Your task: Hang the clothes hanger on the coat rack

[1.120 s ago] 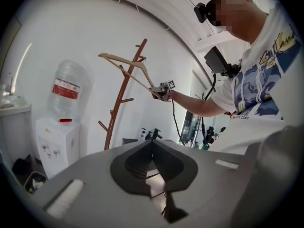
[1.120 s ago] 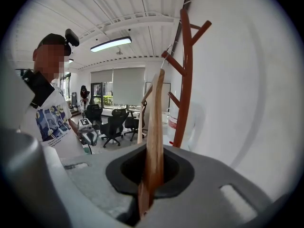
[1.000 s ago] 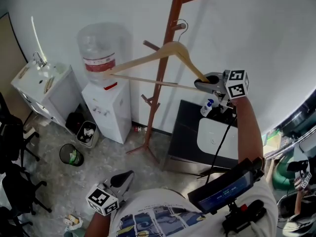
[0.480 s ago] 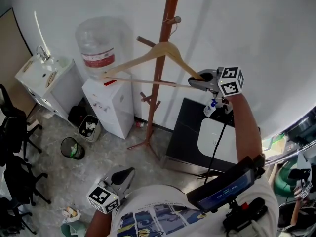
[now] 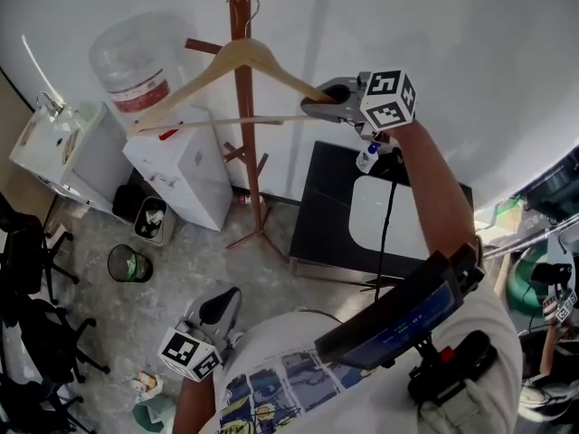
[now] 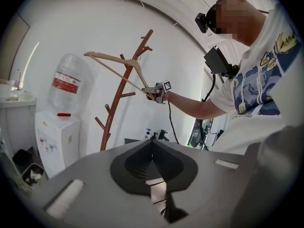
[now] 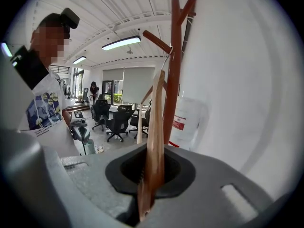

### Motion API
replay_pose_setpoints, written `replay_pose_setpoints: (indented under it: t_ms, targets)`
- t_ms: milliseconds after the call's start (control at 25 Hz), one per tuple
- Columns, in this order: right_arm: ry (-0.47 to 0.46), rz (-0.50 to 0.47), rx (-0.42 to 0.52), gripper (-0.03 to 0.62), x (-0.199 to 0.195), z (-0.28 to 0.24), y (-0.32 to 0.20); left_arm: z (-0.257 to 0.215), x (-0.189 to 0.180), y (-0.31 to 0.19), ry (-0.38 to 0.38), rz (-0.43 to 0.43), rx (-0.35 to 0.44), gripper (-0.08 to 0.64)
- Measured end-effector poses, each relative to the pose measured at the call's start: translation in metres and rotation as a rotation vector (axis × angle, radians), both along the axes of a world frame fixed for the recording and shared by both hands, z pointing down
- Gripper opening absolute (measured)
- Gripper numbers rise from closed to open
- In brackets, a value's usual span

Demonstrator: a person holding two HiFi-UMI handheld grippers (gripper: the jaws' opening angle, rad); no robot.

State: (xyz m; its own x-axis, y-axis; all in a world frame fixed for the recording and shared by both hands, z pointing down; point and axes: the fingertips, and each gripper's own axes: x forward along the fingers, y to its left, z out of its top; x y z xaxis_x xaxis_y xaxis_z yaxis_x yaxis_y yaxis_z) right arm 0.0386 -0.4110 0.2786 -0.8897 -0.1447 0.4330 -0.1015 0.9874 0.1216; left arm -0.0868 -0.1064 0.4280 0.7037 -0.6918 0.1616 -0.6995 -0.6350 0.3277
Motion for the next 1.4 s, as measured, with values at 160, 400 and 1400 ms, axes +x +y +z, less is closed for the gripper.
replay_pose_setpoints:
  t_ms: [160, 400, 1400]
  targets:
    - [-0.042, -0.009, 0.018, 0.033, 0.000, 0.000, -0.001, -0.002, 0.012, -0.005, -0.005, 0.005, 0.001, 0.003]
    - [-0.124, 0.007, -0.007, 0.109, 0.009, 0.001, -0.004, 0.001, 0.018, -0.009, -0.013, 0.013, -0.002, 0.003]
    - [-0.318, 0.592, -0.082, 0.213, 0.160, 0.046, 0.047, 0.001, -0.002, 0.016, -0.014, 0.256, 0.000, 0.003]
